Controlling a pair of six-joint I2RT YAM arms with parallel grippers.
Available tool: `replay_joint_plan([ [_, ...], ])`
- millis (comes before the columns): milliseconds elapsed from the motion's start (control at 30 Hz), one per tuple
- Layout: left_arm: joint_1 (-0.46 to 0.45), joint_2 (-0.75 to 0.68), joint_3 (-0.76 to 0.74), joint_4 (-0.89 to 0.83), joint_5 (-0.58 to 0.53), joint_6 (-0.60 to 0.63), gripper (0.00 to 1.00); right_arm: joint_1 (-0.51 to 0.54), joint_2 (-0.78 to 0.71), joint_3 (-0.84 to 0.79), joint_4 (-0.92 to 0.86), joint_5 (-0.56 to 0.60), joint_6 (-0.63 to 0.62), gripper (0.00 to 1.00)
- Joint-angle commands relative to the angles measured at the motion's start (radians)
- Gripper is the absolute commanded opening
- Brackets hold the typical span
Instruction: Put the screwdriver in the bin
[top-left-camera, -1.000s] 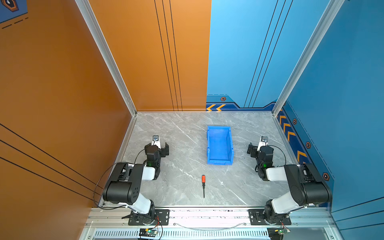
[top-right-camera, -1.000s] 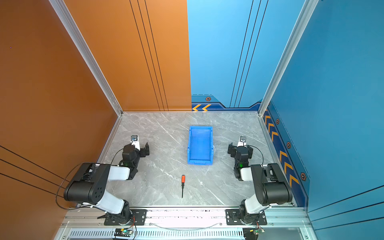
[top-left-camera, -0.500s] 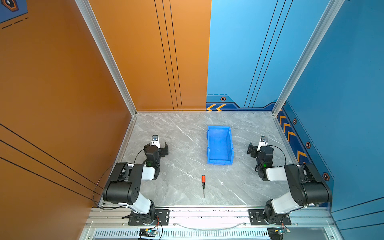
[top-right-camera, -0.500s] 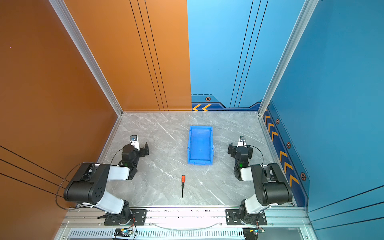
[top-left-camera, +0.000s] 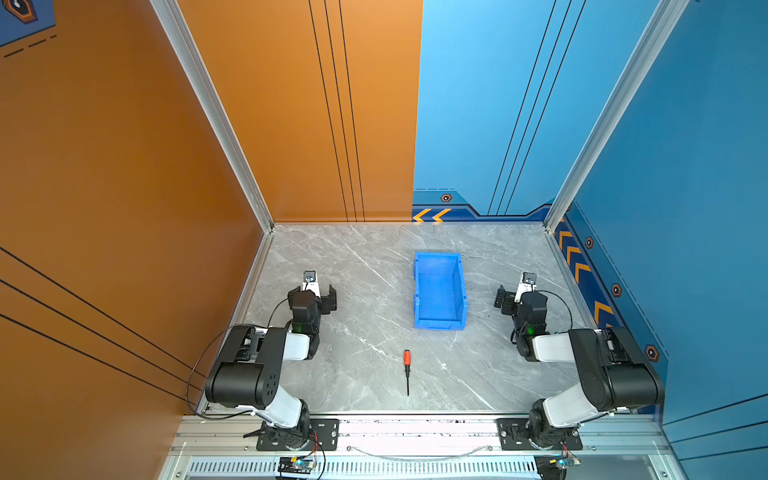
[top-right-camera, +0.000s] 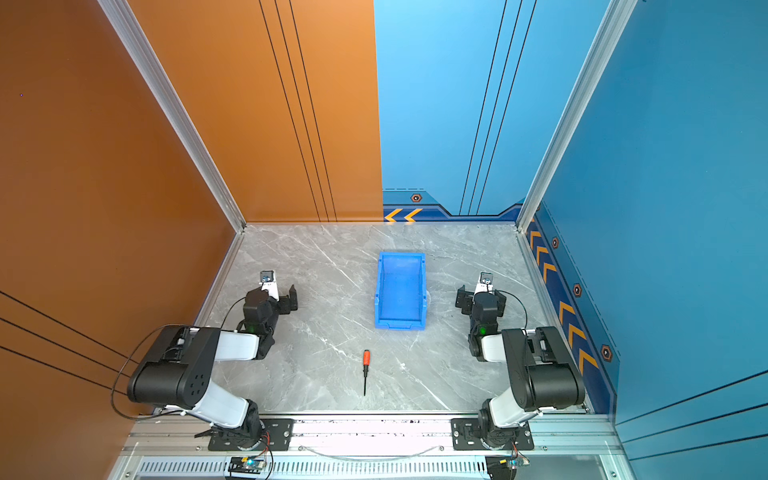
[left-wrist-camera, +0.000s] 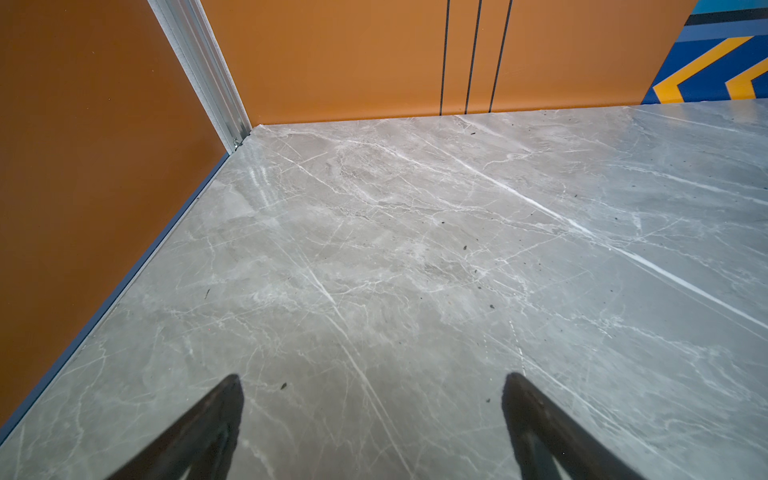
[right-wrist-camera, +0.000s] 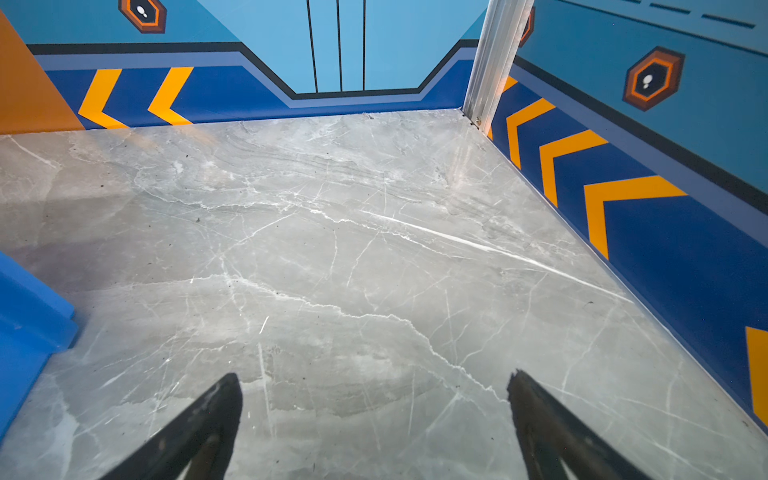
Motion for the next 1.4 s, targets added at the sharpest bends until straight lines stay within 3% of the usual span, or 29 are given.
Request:
replay_joint_plan([
  [0,0.011,0.009,0.009,-0.011,0.013,-0.01,0.98,-0.016,0.004,0.012,0.021,-0.027,0.022,1.0],
  [367,0.011,0.006,0.008,-0.009,0.008,-0.011,0.98,-0.007,0.006,0.014,0.021,-0.005,0.018,1.0],
  [433,-0.005,-0.009,0.009,-0.016,-0.077,-0.02,0.98,0.017,-0.035,0.015,-0.021,0.112,0.033,1.0],
  [467,-0.009,-0.029,0.01,-0.034,-0.115,-0.03,0.98,0.012,-0.063,0.008,-0.015,0.074,0.019,1.0],
  [500,-0.012,-0.049,0.013,-0.056,-0.135,-0.034,0.98,0.025,-0.098,0.015,-0.055,0.108,0.01,1.0],
  [733,-0.079,-0.243,0.104,-0.427,-0.242,-0.014,0.98,0.091,-0.325,0.162,-0.494,0.222,0.043,1.0],
  [900,-0.116,-0.361,0.188,-0.716,-0.231,-0.026,0.98,0.134,-0.419,0.292,-0.777,0.319,0.264,1.0],
  [1033,-0.143,-0.498,0.233,-0.938,-0.206,-0.125,0.98,0.16,-0.398,0.457,-1.153,0.279,0.42,1.0],
  [1133,-0.17,-0.59,0.289,-1.169,-0.233,-0.238,0.98,0.207,-0.342,0.543,-1.349,0.212,0.459,1.0],
  [1367,-0.192,-0.771,0.361,-1.535,-0.123,-0.415,0.98,0.377,-0.415,0.49,-1.463,0.146,0.551,1.0],
])
